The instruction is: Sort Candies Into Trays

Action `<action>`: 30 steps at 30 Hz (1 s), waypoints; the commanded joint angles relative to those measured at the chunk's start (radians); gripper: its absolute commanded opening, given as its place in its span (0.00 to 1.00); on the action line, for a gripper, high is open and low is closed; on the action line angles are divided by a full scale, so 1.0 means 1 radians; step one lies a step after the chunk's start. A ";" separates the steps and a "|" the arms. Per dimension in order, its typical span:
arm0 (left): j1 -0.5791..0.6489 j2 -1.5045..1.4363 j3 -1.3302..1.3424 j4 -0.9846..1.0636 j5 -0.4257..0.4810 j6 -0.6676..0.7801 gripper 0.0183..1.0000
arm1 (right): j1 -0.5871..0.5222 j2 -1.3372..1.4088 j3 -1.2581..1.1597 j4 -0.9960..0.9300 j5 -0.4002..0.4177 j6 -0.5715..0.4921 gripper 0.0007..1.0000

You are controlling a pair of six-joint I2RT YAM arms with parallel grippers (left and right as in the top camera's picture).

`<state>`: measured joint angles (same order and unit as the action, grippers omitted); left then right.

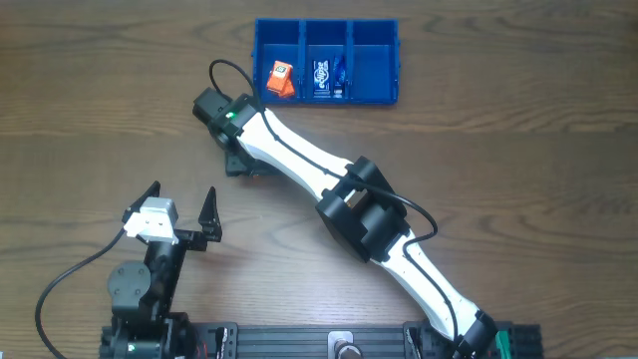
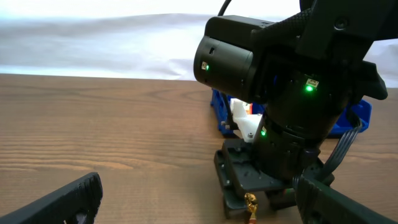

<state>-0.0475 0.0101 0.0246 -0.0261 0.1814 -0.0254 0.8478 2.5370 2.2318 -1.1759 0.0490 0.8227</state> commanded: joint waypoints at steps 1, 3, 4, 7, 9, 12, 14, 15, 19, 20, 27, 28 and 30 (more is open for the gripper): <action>0.004 -0.006 -0.020 -0.032 0.019 0.003 1.00 | -0.007 0.003 -0.001 0.003 0.018 0.016 0.54; 0.004 -0.006 -0.020 -0.033 0.019 0.003 1.00 | -0.007 0.003 -0.001 0.004 0.021 0.016 0.50; 0.004 -0.006 -0.020 -0.032 0.019 0.003 1.00 | -0.007 0.003 -0.001 0.005 0.021 0.016 0.48; 0.004 -0.006 -0.020 -0.033 0.019 0.003 1.00 | -0.007 0.003 -0.001 0.016 0.021 0.016 0.39; 0.004 -0.006 -0.020 -0.033 0.019 0.003 1.00 | -0.007 0.003 -0.001 0.021 0.021 0.016 0.35; 0.004 -0.006 -0.020 -0.033 0.019 0.003 1.00 | -0.006 0.003 -0.001 0.023 0.024 0.016 0.31; 0.004 -0.006 -0.020 -0.032 0.019 0.003 1.00 | -0.006 0.003 -0.001 0.022 0.028 0.016 0.28; 0.004 -0.006 -0.020 -0.033 0.019 0.003 1.00 | -0.006 0.003 -0.001 0.023 0.028 0.016 0.27; 0.004 -0.006 -0.020 -0.033 0.019 0.003 1.00 | -0.006 0.003 -0.001 0.022 0.027 0.016 0.22; 0.004 -0.006 -0.020 -0.033 0.019 0.003 1.00 | -0.006 0.003 -0.001 0.022 0.027 0.016 0.21; 0.004 -0.006 -0.020 -0.033 0.019 0.003 1.00 | -0.007 -0.038 -0.001 0.002 0.083 -0.018 0.15; 0.004 -0.006 -0.020 -0.033 0.019 0.003 1.00 | -0.011 -0.062 -0.001 -0.003 0.093 -0.042 0.15; 0.004 -0.006 -0.020 -0.033 0.019 0.003 1.00 | -0.025 -0.119 -0.001 -0.013 0.107 -0.077 0.14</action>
<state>-0.0475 0.0101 0.0246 -0.0261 0.1818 -0.0254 0.8471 2.5309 2.2314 -1.1774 0.0910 0.8101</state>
